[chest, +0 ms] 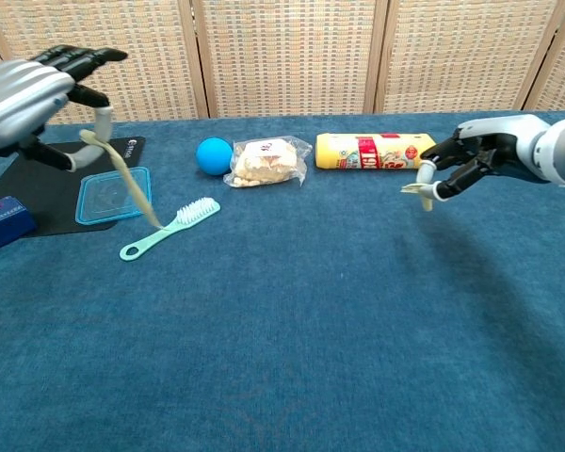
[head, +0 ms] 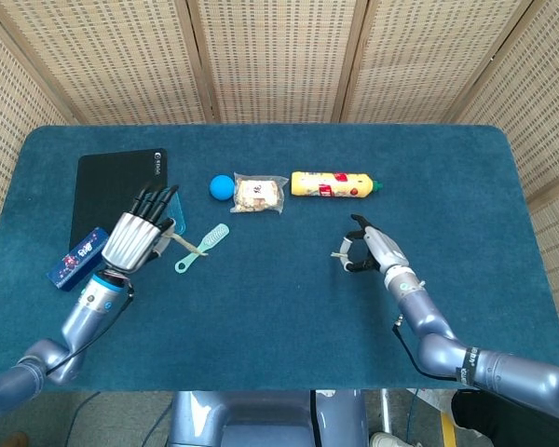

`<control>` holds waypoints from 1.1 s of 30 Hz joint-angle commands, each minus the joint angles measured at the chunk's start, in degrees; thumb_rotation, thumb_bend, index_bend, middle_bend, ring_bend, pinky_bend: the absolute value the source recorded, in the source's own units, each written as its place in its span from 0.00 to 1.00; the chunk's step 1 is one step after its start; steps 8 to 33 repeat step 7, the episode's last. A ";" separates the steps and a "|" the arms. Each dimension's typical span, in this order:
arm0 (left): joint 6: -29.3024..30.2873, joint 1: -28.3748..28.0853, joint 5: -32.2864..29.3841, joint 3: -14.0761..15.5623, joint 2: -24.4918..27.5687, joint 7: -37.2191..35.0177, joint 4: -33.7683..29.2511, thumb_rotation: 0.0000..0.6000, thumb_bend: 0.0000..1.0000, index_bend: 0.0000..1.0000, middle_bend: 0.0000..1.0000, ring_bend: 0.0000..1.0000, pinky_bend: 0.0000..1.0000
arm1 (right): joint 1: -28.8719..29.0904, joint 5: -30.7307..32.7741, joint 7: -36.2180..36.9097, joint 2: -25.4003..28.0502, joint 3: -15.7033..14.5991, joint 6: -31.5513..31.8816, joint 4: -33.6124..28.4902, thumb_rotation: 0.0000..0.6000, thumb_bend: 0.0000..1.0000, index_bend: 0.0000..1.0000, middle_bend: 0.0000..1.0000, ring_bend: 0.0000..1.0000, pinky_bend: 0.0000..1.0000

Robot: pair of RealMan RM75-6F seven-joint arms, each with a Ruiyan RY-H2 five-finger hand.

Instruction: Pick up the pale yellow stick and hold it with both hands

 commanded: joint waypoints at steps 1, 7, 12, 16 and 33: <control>0.83 0.93 -0.35 -0.06 1.56 -1.22 0.69 1.00 0.62 0.88 0.00 0.00 0.00 | -0.82 -0.77 0.67 0.65 -0.22 -0.31 0.03 1.00 0.67 0.74 0.09 0.00 0.00; 2.79 2.25 -0.41 -0.33 4.40 -2.77 -0.41 1.00 0.62 0.88 0.00 0.00 0.00 | -2.45 -2.90 0.86 2.51 -1.03 -0.01 -1.86 1.00 0.67 0.74 0.09 0.00 0.00; 2.79 2.25 -0.41 -0.33 4.40 -2.77 -0.41 1.00 0.62 0.88 0.00 0.00 0.00 | -2.45 -2.90 0.86 2.51 -1.03 -0.01 -1.86 1.00 0.67 0.74 0.09 0.00 0.00; 2.79 2.25 -0.41 -0.33 4.40 -2.77 -0.41 1.00 0.62 0.88 0.00 0.00 0.00 | -2.45 -2.90 0.86 2.51 -1.03 -0.01 -1.86 1.00 0.67 0.74 0.09 0.00 0.00; 2.79 2.25 -0.41 -0.33 4.40 -2.77 -0.41 1.00 0.62 0.88 0.00 0.00 0.00 | -2.45 -2.90 0.86 2.51 -1.03 -0.01 -1.86 1.00 0.67 0.74 0.09 0.00 0.00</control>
